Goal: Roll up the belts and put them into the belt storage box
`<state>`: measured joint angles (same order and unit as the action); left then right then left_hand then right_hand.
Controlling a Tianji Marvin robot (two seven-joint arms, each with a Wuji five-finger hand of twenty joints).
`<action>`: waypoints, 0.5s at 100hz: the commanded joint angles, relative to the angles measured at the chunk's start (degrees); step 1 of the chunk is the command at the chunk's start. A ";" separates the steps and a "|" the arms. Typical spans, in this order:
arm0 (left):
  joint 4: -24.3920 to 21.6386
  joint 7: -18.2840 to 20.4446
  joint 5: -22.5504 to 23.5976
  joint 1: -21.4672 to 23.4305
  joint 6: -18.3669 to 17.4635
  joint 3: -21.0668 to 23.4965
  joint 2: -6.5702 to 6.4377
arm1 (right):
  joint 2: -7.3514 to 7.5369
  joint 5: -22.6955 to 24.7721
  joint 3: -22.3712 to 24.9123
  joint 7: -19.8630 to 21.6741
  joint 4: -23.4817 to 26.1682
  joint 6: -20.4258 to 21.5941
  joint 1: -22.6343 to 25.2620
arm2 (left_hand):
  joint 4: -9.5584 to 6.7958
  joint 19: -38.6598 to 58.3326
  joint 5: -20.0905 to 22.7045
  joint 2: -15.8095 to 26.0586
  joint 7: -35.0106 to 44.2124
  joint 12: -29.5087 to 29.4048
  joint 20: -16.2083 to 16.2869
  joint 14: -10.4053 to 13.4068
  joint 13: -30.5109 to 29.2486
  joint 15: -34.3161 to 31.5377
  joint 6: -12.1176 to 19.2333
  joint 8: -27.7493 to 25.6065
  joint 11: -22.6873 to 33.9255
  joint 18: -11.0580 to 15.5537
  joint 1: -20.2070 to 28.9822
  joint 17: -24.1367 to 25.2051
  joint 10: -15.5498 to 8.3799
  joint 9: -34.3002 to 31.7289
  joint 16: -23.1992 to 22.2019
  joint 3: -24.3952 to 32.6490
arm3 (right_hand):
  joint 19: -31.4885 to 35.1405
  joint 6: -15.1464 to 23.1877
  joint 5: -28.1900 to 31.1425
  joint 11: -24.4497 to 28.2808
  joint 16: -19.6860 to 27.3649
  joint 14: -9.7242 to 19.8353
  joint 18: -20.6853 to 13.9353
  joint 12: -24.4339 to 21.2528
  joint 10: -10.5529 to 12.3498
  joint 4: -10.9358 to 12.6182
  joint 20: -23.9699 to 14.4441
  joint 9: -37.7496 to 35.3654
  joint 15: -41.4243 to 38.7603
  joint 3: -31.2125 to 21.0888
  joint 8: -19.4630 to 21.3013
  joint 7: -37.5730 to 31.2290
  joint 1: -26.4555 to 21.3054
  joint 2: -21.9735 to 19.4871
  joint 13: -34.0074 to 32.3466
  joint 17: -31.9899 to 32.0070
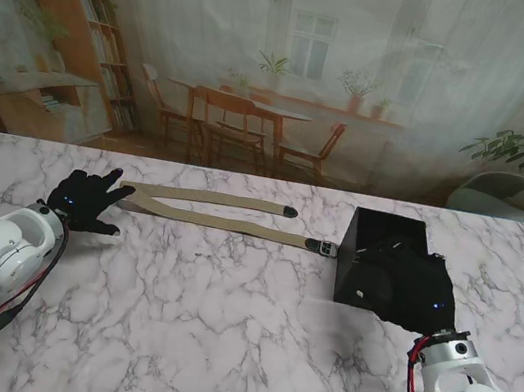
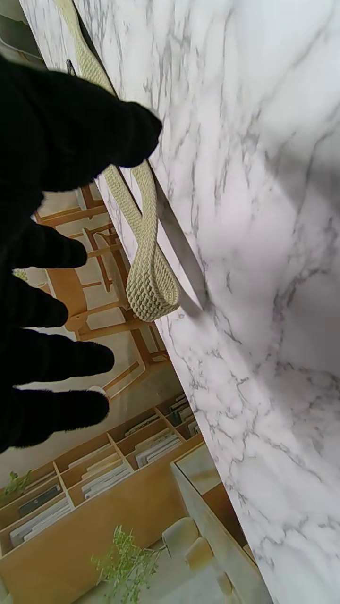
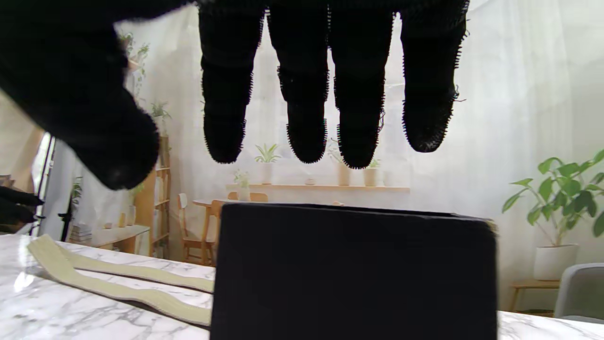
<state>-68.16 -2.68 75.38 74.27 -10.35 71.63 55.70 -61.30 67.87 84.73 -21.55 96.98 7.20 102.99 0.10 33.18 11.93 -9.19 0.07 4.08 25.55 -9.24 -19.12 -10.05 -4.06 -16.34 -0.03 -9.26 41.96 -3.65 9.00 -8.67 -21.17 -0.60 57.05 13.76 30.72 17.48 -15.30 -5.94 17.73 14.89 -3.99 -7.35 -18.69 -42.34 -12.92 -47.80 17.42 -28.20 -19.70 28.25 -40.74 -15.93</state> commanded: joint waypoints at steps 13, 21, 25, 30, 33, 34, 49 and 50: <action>4.49 -0.79 -2.09 -4.89 0.64 -2.96 -0.03 | -0.21 0.83 1.02 -1.69 -0.57 -1.68 1.64 | 0.49 -1.55 -4.03 -2.27 -1.04 -1.53 -0.75 0.85 1.48 0.77 -1.29 1.85 -0.99 0.37 -0.91 0.86 0.70 3.13 0.61 -0.14 | -1.10 -1.75 0.71 -0.66 -0.97 -1.09 1.73 0.75 -0.62 1.20 -0.89 0.27 1.91 -1.06 1.07 0.28 -0.76 0.94 0.22 1.05; 6.78 -1.43 -2.50 -7.32 0.88 -5.10 -0.18 | -0.27 0.91 1.52 -2.28 -0.44 -1.88 2.16 | 0.46 -1.00 -3.16 -2.35 -0.39 0.32 -0.34 1.77 1.05 0.50 -1.14 1.91 0.14 0.20 -0.04 0.73 -0.31 2.35 0.51 0.03 | -1.15 -1.74 0.78 -0.59 -1.01 -1.15 1.77 0.80 -0.48 1.19 -1.03 0.20 1.87 -1.01 1.12 0.28 -0.73 0.82 0.23 1.05; 7.89 -1.55 -3.20 -8.49 1.07 -6.16 -0.17 | -0.30 1.00 1.74 -2.66 -0.42 -1.98 2.37 | 0.40 -0.85 -2.43 -2.58 0.03 0.71 -0.23 2.57 0.78 0.49 -1.17 1.67 0.48 0.03 0.62 0.63 -0.85 2.02 0.52 0.21 | -1.17 -1.82 0.85 -0.56 -1.02 -1.05 1.80 0.81 -0.49 1.19 -1.08 0.13 1.84 -0.99 1.14 0.27 -0.78 0.82 0.19 1.06; 9.23 -1.50 -4.29 -9.96 1.20 -7.57 -0.11 | -0.33 1.08 2.00 -2.95 -0.33 -2.18 2.67 | 0.35 -0.02 -1.81 -2.58 1.23 1.69 0.39 3.46 0.02 0.59 -1.19 0.43 1.20 0.06 1.87 0.35 -1.57 1.75 0.60 0.22 | -1.20 -1.83 0.82 -0.59 -1.03 -1.08 1.85 0.81 -0.58 1.18 -1.15 0.19 1.84 -0.93 1.14 0.32 -0.78 0.80 0.21 1.06; 10.08 -1.57 -4.58 -10.89 1.18 -8.53 -0.16 | -0.35 1.15 2.15 -3.06 -0.25 -2.30 2.86 | 0.30 0.28 -1.48 -2.59 1.57 1.90 0.57 3.87 -0.34 0.53 -1.34 0.09 1.44 0.02 2.41 0.03 -1.86 1.49 0.59 0.34 | -1.20 -1.72 0.89 -0.60 -1.03 -1.17 1.83 0.81 -0.57 1.20 -1.19 0.19 1.85 -0.98 1.15 0.31 -0.94 0.75 0.24 1.03; 10.34 -1.59 -4.65 -11.18 1.18 -8.85 -0.18 | -0.35 1.18 2.19 -3.13 -0.24 -2.34 2.91 | 0.30 0.39 -1.46 -2.58 1.63 1.93 0.63 3.99 -0.45 0.52 -1.37 0.01 1.49 0.03 2.52 -0.08 -1.91 1.45 0.59 0.35 | -1.19 -1.70 0.95 -0.60 -1.04 -1.15 1.83 0.81 -0.57 1.21 -1.20 0.19 1.85 -0.99 1.17 0.29 -0.98 0.74 0.23 1.01; 14.96 -1.81 -6.85 -15.82 1.50 -14.47 -0.34 | -0.40 1.56 2.78 -4.18 -0.22 -2.61 3.43 | 0.16 2.23 -3.29 -3.00 0.61 2.07 1.61 5.00 -1.18 0.62 -1.13 -0.14 1.95 0.55 4.27 -0.73 -3.39 1.10 0.67 0.53 | -1.27 -1.81 1.56 -0.56 -1.04 -1.09 1.80 0.84 -0.58 1.21 -1.38 -0.02 1.87 -1.23 1.32 0.05 -1.33 0.75 0.21 0.94; 15.36 -1.95 -7.11 -16.17 1.55 -14.94 -0.33 | -0.40 1.58 2.82 -4.24 -0.22 -2.62 3.45 | 0.17 2.33 -3.48 -2.93 0.44 2.07 1.65 5.04 -1.22 0.62 -1.11 -0.07 1.99 0.59 4.25 -0.73 -3.54 1.06 0.66 0.51 | -1.29 -1.82 1.59 -0.56 -1.03 -1.13 1.81 0.84 -0.59 1.21 -1.39 -0.02 1.87 -1.23 1.33 0.04 -1.31 0.74 0.22 0.97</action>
<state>-54.32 -5.13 69.38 60.19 -9.15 58.07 55.23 -61.58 69.27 87.31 -25.33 96.72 4.86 105.86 0.10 34.22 10.63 -10.94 1.21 5.44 25.97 -5.14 -19.20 -10.05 -4.24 -16.18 0.88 -8.65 44.25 -4.41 6.55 -7.40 -21.15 -0.62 56.97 13.70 31.30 17.48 -15.29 -6.06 17.79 15.36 -4.02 -7.35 -18.94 -42.34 -12.92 -47.90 17.98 -28.33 -19.71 28.26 -40.74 -15.84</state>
